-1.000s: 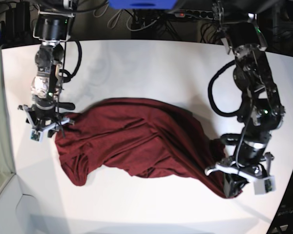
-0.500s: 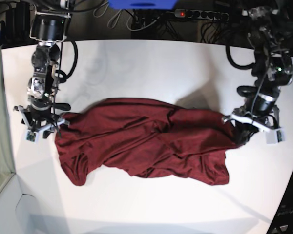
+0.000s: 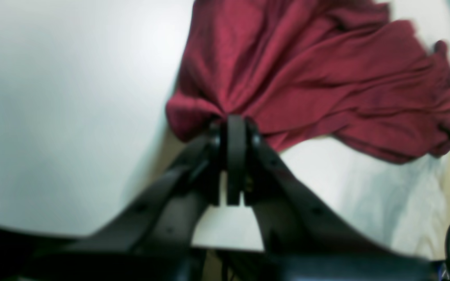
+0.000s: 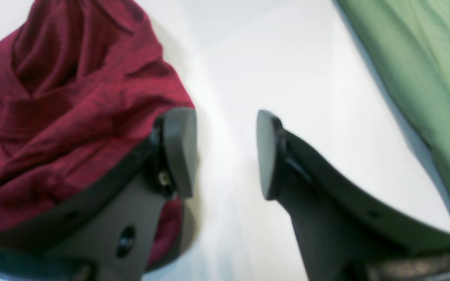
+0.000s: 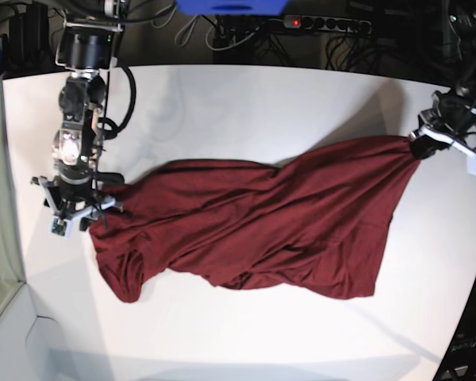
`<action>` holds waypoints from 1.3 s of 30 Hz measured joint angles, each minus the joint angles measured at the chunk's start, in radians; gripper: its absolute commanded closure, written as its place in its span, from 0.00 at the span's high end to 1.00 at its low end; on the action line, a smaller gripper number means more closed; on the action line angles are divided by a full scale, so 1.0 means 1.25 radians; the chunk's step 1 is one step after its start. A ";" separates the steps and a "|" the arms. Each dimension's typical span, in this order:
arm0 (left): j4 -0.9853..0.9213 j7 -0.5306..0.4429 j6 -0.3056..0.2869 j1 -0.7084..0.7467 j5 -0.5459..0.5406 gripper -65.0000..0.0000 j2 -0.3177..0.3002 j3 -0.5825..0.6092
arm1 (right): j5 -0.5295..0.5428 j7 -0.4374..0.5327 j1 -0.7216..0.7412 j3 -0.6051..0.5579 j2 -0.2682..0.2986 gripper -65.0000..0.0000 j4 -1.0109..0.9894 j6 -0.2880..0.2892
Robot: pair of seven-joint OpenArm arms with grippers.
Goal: Layout the t-shirt on the table in an organized manner, then fold the t-shirt properly
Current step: 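Release the shirt end and move the left gripper back over the shirt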
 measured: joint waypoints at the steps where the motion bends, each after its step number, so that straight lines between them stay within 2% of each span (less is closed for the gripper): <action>1: -0.005 0.024 0.000 0.000 0.000 0.01 -0.001 -0.005 | 0.000 0.000 0.004 0.000 0.000 0.40 0.000 0.000; 9: -0.011 0.150 0.000 0.000 0.002 0.01 0.000 -0.004 | 0.000 -0.002 0.006 0.001 0.000 0.40 0.000 0.000; 18: -0.134 0.177 -0.002 -0.019 0.000 0.03 0.020 -0.005 | 0.000 -0.001 0.002 0.001 0.000 0.40 0.000 0.000; 21: -0.168 0.172 -0.002 -0.031 -0.002 0.18 0.019 -0.005 | 0.000 -0.002 0.002 0.001 0.000 0.40 0.000 0.000; 26: -0.170 0.171 -0.003 -0.030 -0.004 0.64 0.020 -0.006 | 0.000 -0.005 0.002 0.001 0.000 0.40 0.000 0.000; 28: -0.167 0.169 -0.003 -0.031 -0.004 0.78 0.020 -0.007 | 0.000 -0.005 0.002 0.001 0.000 0.40 0.000 0.000; 29: -0.167 0.169 -0.003 -0.031 -0.004 0.82 0.020 -0.009 | 0.000 -0.005 0.002 0.001 0.000 0.40 0.000 0.000; 31: -0.167 0.173 -0.003 -0.043 -0.003 0.87 0.021 -0.010 | 0.000 -0.005 0.002 0.001 0.000 0.40 0.000 0.000; 34: -0.167 0.169 -0.003 -0.071 -0.007 0.86 0.022 -0.015 | 0.000 -0.005 0.002 0.001 0.000 0.40 0.000 0.000; 39: -0.188 0.172 -0.002 -0.168 0.002 0.83 0.051 -0.099 | 0.000 -0.006 0.002 0.001 0.000 0.40 0.000 0.000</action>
